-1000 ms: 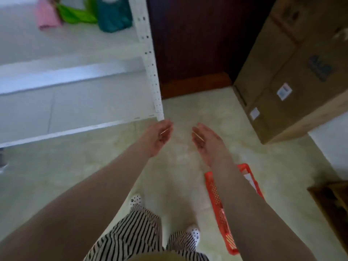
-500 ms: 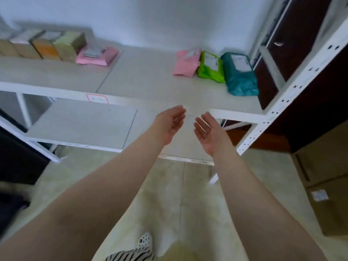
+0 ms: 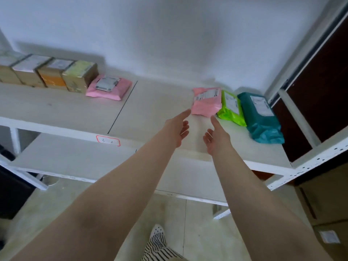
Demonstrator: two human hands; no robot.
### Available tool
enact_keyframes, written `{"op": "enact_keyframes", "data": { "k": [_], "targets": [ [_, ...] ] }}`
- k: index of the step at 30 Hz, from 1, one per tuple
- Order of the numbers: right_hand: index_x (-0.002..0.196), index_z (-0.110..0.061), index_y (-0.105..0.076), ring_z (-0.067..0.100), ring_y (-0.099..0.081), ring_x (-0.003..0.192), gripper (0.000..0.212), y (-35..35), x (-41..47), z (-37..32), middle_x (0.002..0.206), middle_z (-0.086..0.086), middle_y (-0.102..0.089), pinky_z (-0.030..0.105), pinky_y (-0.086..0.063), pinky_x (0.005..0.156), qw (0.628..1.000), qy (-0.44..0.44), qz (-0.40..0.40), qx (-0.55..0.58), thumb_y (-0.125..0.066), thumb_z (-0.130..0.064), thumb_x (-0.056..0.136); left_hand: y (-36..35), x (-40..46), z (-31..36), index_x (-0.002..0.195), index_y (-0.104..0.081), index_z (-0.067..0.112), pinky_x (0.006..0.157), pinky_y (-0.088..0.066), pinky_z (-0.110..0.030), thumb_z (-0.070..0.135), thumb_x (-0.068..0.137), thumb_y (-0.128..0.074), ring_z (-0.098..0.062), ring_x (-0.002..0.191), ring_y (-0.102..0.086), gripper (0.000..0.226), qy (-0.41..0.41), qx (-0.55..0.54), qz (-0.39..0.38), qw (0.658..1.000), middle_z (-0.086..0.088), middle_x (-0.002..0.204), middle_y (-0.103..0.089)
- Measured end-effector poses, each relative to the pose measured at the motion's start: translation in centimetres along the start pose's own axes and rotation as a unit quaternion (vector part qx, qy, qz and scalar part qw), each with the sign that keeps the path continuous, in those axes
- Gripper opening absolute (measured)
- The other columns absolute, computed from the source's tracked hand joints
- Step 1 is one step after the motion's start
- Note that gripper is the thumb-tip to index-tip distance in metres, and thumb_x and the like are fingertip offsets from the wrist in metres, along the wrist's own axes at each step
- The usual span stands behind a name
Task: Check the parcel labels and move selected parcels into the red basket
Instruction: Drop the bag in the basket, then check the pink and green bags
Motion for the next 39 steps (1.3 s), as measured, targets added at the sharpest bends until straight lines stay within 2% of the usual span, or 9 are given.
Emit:
{"op": "enact_keyframes", "data": {
  "k": [5,8,10,19,23,26,29,33,39],
  "targets": [
    [0.100,-0.007,-0.057,0.018,-0.050,0.069,0.048,-3.5,6.1,-0.9,0.082,0.005,-0.051,0.032,-0.051,0.086,0.998,0.009,0.061,-0.027,-0.078,-0.044,0.079,0.5,6.2,2.4,0.088,-0.061,0.015,0.072,-0.050,-0.027,0.037,0.080,-0.076,-0.014,0.074,-0.056,0.028,0.021,0.031,-0.002,0.999,-0.003,0.086,-0.058],
    [0.113,-0.002,-0.062,0.022,-0.056,0.073,0.059,-5.1,8.7,-1.5,0.096,0.010,-0.059,0.028,-0.044,0.054,0.992,0.046,0.112,-0.022,-0.079,-0.044,0.077,1.3,9.4,3.9,0.094,-0.061,0.014,0.074,-0.049,-0.028,0.036,0.081,-0.075,-0.014,0.075,-0.055,0.029,0.036,0.039,0.005,0.999,-0.003,0.088,-0.057],
    [0.113,-0.002,-0.061,0.022,-0.058,0.076,0.052,-6.0,9.7,-2.4,0.099,0.010,-0.060,0.028,-0.040,0.051,0.988,0.069,0.137,-0.030,-0.076,-0.040,0.081,1.5,11.3,5.0,0.096,-0.060,0.014,0.073,-0.050,-0.027,0.035,0.082,-0.074,-0.014,0.073,-0.055,0.029,0.038,0.036,0.009,0.999,-0.002,0.086,-0.057],
    [0.116,-0.010,-0.059,0.034,-0.068,0.097,0.091,-5.9,14.5,-1.5,0.108,0.013,-0.069,0.054,-0.055,0.087,0.961,0.097,0.244,-0.083,-0.061,-0.076,0.054,0.4,16.0,5.2,0.106,-0.058,0.014,0.069,-0.050,-0.026,0.035,0.085,-0.071,-0.013,0.075,-0.056,0.033,0.070,0.055,-0.013,0.996,-0.002,0.088,-0.057],
    [0.099,-0.013,-0.061,0.030,-0.071,0.090,0.046,-8.1,12.2,-2.0,0.102,0.014,-0.072,0.049,-0.059,0.082,0.970,0.118,0.207,-0.046,-0.077,-0.047,0.072,0.3,16.5,5.2,0.083,-0.055,0.015,0.062,-0.045,-0.025,0.034,0.083,-0.074,-0.012,0.056,-0.048,0.026,0.083,0.076,-0.023,0.993,-0.002,0.072,-0.050],
    [0.109,0.002,-0.065,0.029,-0.071,0.081,0.042,-10.0,11.0,-0.9,0.103,0.020,-0.072,0.036,-0.061,0.065,0.980,0.111,0.161,0.031,-0.077,-0.028,0.082,0.6,16.8,4.8,0.081,-0.058,0.013,0.049,-0.030,-0.024,0.044,0.079,-0.075,-0.011,0.034,-0.029,0.035,0.085,0.084,-0.030,0.992,0.001,0.048,-0.033],
    [0.111,0.005,-0.064,0.024,-0.070,0.069,0.033,-13.3,9.1,0.3,0.098,0.021,-0.072,0.025,-0.055,0.049,0.986,0.090,0.088,0.112,-0.072,-0.017,0.089,0.8,16.6,6.1,0.102,-0.064,0.010,0.051,-0.038,-0.023,0.053,0.078,-0.072,-0.014,0.049,-0.049,0.050,0.061,0.047,-0.055,0.996,-0.004,0.069,-0.059],
    [0.105,0.003,-0.062,0.025,-0.066,0.070,0.025,-18.3,6.3,2.6,0.090,0.016,-0.070,0.033,-0.054,0.061,0.993,0.044,0.000,0.111,-0.069,-0.017,0.091,3.2,16.6,9.6,0.128,-0.051,0.011,0.065,-0.060,-0.038,0.045,0.057,-0.082,-0.033,0.090,-0.072,0.084,0.001,-0.043,-0.038,0.998,-0.015,0.114,-0.069],
    [0.121,-0.008,-0.059,0.023,-0.060,0.112,0.043,-21.5,4.4,4.6,0.118,0.008,-0.066,0.032,-0.050,0.089,0.999,-0.001,-0.051,0.001,-0.073,-0.030,0.087,10.4,16.9,15.6,0.125,-0.048,0.006,0.083,-0.058,-0.042,0.009,0.084,-0.072,-0.026,0.092,-0.069,0.047,-0.098,-0.021,0.037,0.994,-0.013,0.112,-0.065]
  ]
}}
Point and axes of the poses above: each hand's wrist, its own x-axis towards the middle knuckle, its own y-axis out of the back of the hand, z = x × y, the point moved 8 cm from there along x, towards the middle knuckle
